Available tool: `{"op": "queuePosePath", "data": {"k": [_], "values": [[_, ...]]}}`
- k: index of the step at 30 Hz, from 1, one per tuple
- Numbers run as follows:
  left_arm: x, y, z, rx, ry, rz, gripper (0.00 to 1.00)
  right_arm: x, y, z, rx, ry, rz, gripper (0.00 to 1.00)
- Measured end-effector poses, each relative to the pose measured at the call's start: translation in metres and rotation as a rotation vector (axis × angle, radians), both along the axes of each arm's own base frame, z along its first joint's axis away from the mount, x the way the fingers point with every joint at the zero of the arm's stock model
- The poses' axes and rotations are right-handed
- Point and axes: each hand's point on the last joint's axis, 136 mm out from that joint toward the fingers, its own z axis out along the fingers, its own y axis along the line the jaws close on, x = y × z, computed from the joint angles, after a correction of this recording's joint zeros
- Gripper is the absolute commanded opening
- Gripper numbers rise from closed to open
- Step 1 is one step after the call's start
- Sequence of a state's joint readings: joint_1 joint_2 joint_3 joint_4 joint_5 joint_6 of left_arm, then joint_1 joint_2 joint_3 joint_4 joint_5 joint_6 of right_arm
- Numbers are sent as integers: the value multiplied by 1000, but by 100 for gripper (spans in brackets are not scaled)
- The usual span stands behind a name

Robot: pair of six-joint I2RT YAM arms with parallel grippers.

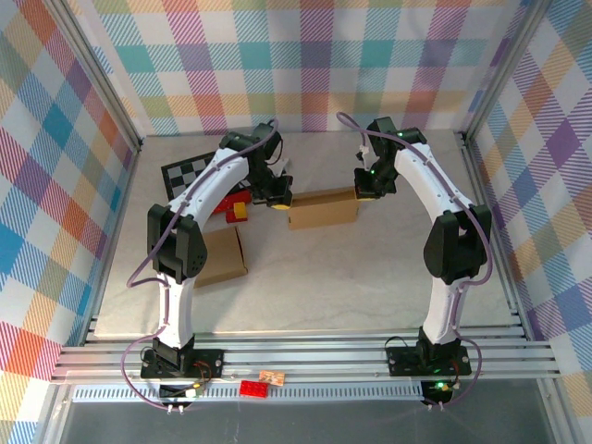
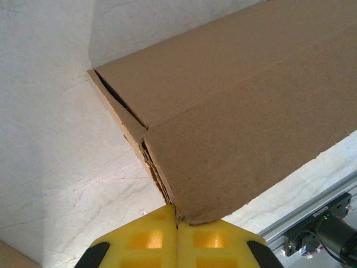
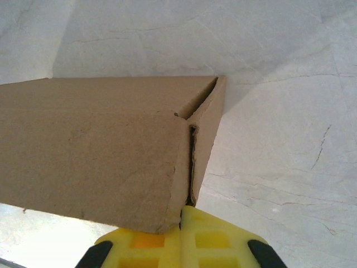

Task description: Fold the paper box

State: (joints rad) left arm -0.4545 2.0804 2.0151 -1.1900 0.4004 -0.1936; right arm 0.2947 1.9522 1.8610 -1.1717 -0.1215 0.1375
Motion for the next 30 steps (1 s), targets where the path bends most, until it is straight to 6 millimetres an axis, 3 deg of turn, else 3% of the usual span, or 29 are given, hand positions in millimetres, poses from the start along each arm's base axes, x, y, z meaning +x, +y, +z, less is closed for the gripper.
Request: {"op": "queuePosePath", "data": {"k": [6, 10, 14, 19, 30], "values": [[3, -1, -1, -1, -11, 1, 0, 0, 1, 1, 12, 2, -16, 31], [3, 0, -1, 0, -12, 1, 0, -7, -2, 10, 73, 8, -80, 43], [3, 0, -1, 0, -12, 1, 0, -12, -19, 33, 191, -3, -221, 49], [3, 0, -1, 0, -12, 1, 0, 2, -41, 59, 399, -34, -466, 53], [3, 0, -1, 0, -12, 1, 0, 24, -16, 41, 640, 123, -717, 55]]}}
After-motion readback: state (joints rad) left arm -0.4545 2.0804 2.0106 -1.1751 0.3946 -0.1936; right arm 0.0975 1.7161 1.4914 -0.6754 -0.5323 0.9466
